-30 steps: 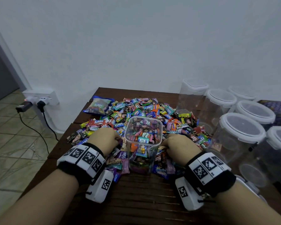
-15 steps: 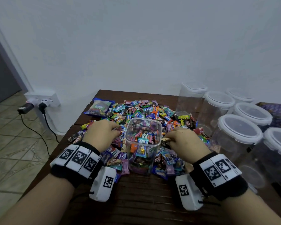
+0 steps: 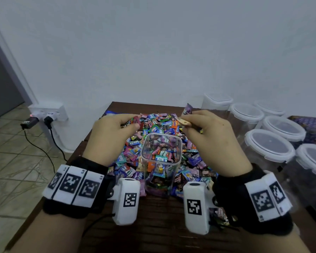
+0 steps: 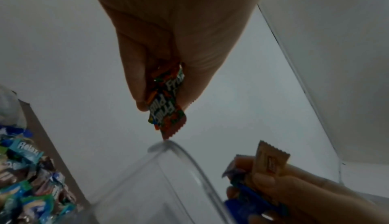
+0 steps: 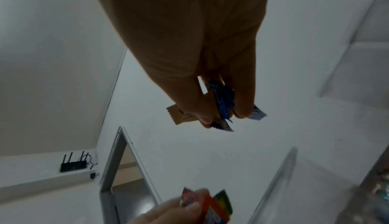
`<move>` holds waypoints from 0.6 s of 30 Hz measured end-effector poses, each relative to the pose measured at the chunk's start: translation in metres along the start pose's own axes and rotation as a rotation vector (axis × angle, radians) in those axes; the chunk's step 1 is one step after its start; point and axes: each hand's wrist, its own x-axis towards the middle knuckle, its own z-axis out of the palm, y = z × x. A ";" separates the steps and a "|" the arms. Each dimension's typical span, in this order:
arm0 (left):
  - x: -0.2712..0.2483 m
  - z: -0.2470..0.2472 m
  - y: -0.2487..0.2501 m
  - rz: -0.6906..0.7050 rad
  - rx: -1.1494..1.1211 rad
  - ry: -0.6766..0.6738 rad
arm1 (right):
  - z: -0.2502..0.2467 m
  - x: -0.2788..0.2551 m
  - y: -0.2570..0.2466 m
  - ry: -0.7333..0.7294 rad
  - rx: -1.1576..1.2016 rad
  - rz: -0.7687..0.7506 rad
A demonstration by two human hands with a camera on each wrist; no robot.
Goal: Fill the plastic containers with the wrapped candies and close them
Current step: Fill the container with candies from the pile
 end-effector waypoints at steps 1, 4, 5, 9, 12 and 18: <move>-0.001 0.001 0.002 0.011 -0.015 0.000 | 0.002 0.000 -0.003 -0.008 0.018 -0.014; -0.005 0.003 0.005 0.034 -0.037 0.000 | 0.008 -0.003 -0.009 -0.081 0.055 -0.016; -0.006 0.003 0.005 0.034 -0.043 0.003 | 0.011 -0.004 -0.010 -0.107 0.062 -0.013; -0.008 0.005 0.005 0.024 -0.066 0.001 | 0.020 -0.008 -0.013 -0.179 0.094 -0.016; -0.009 0.009 0.005 -0.002 -0.090 -0.019 | 0.024 -0.011 -0.013 -0.223 0.083 -0.024; -0.010 0.012 0.006 0.009 -0.093 -0.029 | 0.025 -0.012 -0.011 -0.211 0.117 -0.010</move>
